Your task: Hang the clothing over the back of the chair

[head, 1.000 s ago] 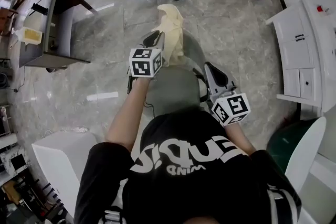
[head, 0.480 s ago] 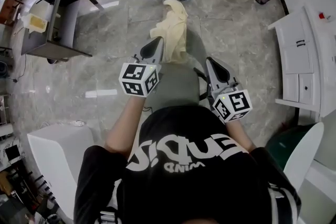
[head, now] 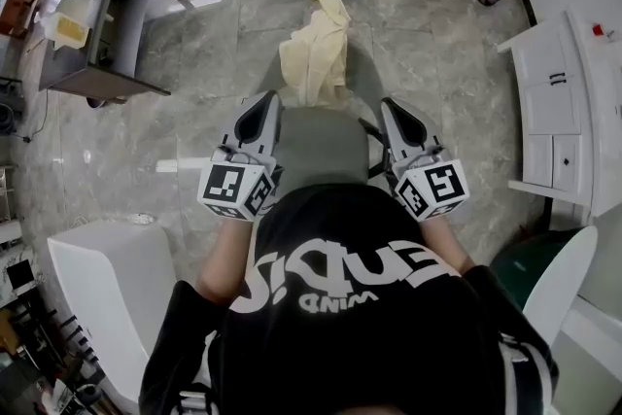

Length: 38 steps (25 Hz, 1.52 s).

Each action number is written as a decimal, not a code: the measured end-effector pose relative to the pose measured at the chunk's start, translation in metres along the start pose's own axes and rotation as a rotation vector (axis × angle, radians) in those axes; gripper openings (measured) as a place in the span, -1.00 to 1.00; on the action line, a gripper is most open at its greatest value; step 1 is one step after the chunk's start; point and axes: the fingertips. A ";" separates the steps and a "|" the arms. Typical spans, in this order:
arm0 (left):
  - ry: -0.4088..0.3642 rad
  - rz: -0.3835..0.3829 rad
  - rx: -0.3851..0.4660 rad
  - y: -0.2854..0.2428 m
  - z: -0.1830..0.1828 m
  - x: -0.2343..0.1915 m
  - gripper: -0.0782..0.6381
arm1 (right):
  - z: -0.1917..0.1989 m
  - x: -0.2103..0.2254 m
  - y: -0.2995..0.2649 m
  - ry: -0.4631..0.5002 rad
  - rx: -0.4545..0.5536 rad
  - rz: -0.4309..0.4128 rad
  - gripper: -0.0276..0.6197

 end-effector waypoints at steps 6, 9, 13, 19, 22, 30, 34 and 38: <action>0.014 -0.033 0.020 0.023 0.004 -0.002 -0.74 | 0.000 -0.005 0.003 0.011 0.010 -0.015 -0.87; 0.032 -0.032 0.013 0.028 0.008 0.000 -0.74 | -0.001 -0.008 0.003 0.011 0.015 -0.021 -0.87; 0.047 -0.021 0.005 0.026 0.010 0.003 -0.74 | 0.000 -0.010 0.003 0.015 0.014 -0.025 -0.87; 0.059 0.000 -0.003 0.022 0.008 0.006 -0.74 | -0.001 -0.012 0.005 0.023 0.009 -0.023 -0.87; 0.054 0.001 -0.011 0.022 0.008 0.008 -0.74 | -0.001 -0.013 0.006 0.021 0.008 -0.030 -0.87; 0.068 -0.001 -0.018 0.021 0.008 0.008 -0.74 | -0.001 -0.014 0.005 0.015 0.011 -0.043 -0.87; 0.053 -0.005 -0.023 0.021 0.007 0.009 -0.74 | -0.001 -0.014 0.005 0.012 0.010 -0.049 -0.87; 0.052 -0.007 -0.027 0.019 0.008 0.010 -0.74 | 0.000 -0.013 0.003 0.009 0.009 -0.050 -0.87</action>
Point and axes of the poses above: the fingertips, and each gripper's own axes: y backward along the fingers, x to its right, z out of its underside, and after that the axes turned 7 degrees about -z, right-handed
